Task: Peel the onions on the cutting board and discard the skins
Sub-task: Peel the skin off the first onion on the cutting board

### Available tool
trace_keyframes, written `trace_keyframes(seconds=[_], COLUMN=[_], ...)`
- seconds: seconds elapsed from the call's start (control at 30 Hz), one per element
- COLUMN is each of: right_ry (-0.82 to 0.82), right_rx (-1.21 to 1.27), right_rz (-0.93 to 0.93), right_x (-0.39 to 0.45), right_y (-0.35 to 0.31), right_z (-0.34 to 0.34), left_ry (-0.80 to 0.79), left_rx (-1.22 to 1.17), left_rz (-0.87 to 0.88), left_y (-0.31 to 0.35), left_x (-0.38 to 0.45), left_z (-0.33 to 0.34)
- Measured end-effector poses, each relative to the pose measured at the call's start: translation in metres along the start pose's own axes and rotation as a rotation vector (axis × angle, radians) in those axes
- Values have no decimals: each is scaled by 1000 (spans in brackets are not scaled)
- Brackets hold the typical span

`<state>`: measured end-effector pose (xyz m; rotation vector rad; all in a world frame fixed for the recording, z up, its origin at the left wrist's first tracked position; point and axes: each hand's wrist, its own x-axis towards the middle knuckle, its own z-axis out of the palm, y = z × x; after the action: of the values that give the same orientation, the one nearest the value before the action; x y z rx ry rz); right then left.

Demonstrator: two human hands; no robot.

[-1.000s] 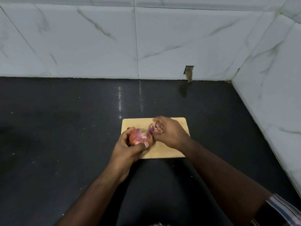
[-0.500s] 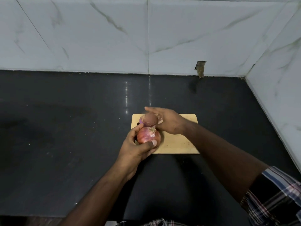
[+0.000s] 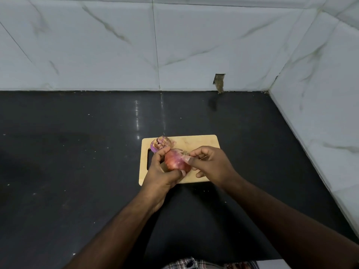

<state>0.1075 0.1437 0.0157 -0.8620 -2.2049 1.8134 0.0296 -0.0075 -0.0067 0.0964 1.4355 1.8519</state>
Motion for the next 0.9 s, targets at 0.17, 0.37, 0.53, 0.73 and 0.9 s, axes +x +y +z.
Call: trace_keyframes(seconds=[0.17,0.37,0.53,0.73,0.9], right_ry=[61,94,77,63,94], right_rx=[-55,-64,-47,-105,-150], right_rz=[-32,2,48,76,66], right_x=[1,5,11,12,12], right_y=[-3,-5,-2,6,12], right_z=[-2,-4,-8,-18,-24], left_ry=[12,-6,27,-40,-33], left_rx=[23,39,-80,-184,-305], left_rz=[47,65,22,-53,-82], left_y=[1,5,5,3,-1], left_x=[3,2,6,6,8], left_z=[8,17,17,16,17])
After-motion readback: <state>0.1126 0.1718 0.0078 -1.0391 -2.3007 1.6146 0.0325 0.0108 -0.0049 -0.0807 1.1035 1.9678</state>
